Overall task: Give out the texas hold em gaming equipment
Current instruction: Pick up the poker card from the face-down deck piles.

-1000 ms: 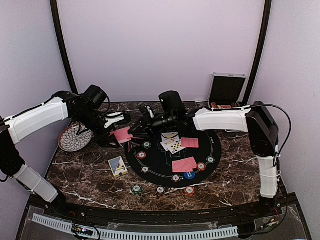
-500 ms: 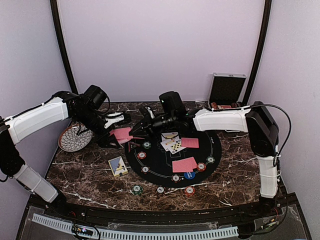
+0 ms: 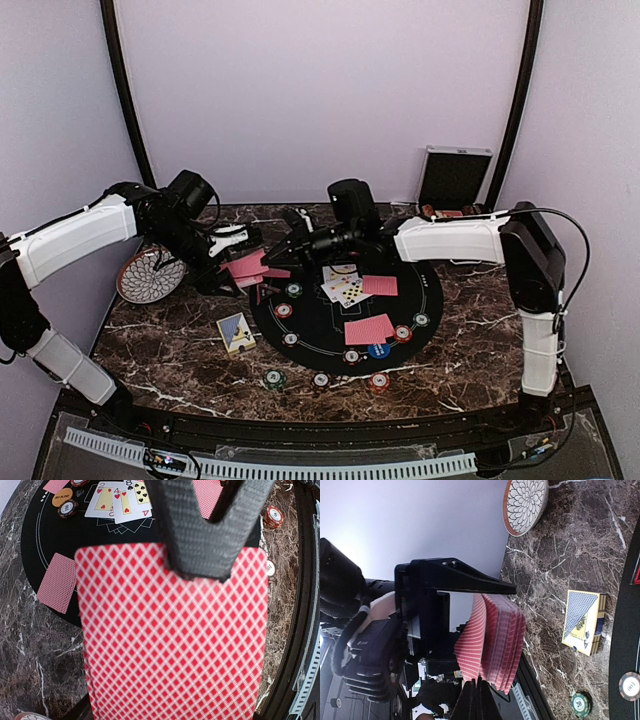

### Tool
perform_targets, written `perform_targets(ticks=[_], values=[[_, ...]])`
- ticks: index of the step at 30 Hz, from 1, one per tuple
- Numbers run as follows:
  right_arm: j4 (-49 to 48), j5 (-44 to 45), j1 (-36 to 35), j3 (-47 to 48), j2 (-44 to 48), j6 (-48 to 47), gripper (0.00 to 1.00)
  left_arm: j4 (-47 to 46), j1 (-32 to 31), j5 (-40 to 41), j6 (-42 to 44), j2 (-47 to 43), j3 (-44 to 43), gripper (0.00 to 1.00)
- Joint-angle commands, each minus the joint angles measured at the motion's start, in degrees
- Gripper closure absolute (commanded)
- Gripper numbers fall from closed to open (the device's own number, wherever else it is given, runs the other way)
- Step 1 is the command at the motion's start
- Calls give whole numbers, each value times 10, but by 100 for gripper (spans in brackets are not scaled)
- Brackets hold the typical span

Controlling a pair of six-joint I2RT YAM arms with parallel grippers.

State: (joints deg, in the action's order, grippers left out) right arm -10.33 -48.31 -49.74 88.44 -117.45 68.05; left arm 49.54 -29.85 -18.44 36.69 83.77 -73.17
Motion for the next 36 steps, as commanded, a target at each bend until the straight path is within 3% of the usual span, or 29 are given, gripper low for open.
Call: perform_targets(ticks=[1,36], values=[[-34,-23,4,-13,41,7,100,-8,2,-1,5,-9,-11,100],[-46,-32,55,-113,114,-7,100,-7,8,6,8,-14,-6,100]])
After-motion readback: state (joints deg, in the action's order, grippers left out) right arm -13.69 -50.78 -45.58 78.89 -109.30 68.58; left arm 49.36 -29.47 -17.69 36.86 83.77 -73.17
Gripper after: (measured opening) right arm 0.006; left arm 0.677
